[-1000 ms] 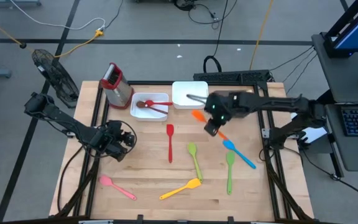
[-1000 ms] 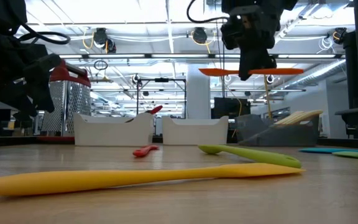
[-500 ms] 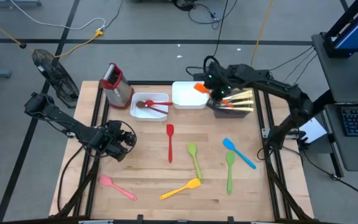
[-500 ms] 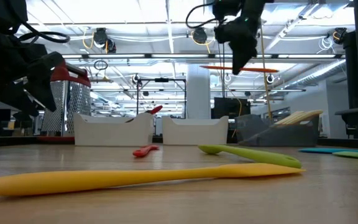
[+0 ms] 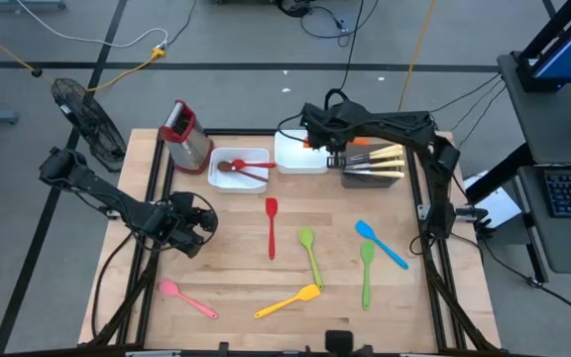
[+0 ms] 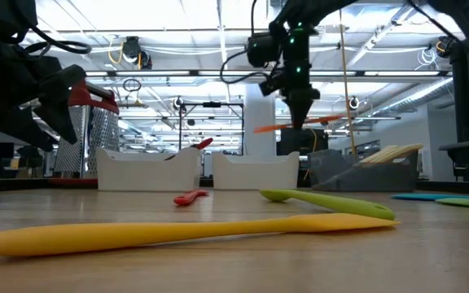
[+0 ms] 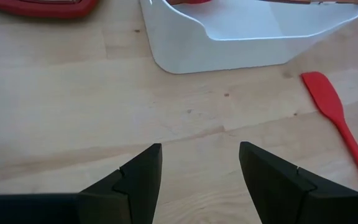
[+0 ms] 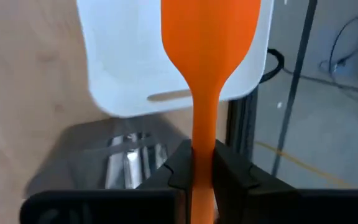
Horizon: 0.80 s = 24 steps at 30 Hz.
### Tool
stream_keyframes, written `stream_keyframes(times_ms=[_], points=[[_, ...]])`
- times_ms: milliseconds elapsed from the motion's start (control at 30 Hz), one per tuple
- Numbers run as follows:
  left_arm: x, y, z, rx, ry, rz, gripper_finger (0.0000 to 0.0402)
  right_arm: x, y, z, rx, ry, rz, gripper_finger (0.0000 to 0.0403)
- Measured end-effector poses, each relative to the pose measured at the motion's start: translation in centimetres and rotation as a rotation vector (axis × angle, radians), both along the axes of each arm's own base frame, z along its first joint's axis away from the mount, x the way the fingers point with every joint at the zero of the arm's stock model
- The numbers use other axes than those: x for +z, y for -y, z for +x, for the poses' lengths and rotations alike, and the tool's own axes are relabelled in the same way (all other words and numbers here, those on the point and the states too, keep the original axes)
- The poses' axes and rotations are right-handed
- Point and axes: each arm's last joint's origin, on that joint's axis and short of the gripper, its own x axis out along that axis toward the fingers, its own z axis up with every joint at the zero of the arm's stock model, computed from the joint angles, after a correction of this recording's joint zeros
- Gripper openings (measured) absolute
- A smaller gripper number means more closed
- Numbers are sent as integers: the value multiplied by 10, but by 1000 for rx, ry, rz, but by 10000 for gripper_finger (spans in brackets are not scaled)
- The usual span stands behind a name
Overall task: Pick & Place Kitchen Items
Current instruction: Put the orange spatula into the right white bin
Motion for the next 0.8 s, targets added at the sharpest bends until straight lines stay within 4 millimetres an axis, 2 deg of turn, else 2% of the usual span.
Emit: stream_keyframes(times_ms=[200, 433, 600, 800], points=[[0, 0, 0, 4, 5, 2, 220, -13, 9, 14, 107, -27, -63, 28], [1, -1, 0, 6, 15, 23, 219, -10, 13, 25, 205, 14, -146, 28], [1, -1, 0, 7, 21, 35, 219, -9, 14, 28, 212, 41, -162, 28], [1, -1, 0, 8, 22, 35, 220, -27, 11, 37, 249, -9, -135, 28]])
